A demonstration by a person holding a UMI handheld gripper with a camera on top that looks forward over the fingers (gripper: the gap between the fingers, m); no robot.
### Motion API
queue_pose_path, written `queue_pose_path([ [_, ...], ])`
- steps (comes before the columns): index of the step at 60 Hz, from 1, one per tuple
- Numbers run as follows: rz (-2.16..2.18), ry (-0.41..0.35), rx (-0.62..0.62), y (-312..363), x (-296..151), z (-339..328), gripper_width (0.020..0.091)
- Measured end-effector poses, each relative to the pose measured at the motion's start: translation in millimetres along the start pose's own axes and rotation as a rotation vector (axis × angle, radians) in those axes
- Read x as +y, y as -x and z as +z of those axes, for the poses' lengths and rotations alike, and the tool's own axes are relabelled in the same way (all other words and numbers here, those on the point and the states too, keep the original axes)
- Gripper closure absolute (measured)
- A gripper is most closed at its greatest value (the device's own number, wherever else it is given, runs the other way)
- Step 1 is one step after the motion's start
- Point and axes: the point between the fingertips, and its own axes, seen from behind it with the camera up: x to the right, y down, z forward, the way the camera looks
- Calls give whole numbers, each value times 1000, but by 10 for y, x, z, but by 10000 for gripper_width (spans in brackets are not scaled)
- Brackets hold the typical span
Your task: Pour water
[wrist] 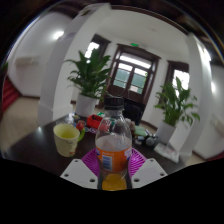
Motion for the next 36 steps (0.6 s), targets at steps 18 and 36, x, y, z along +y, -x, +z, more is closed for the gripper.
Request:
queue_pose_path([
  [18,-820,-11,71,-178,-518,580,775],
  [36,-1454,13,88,104,-590,839,759],
])
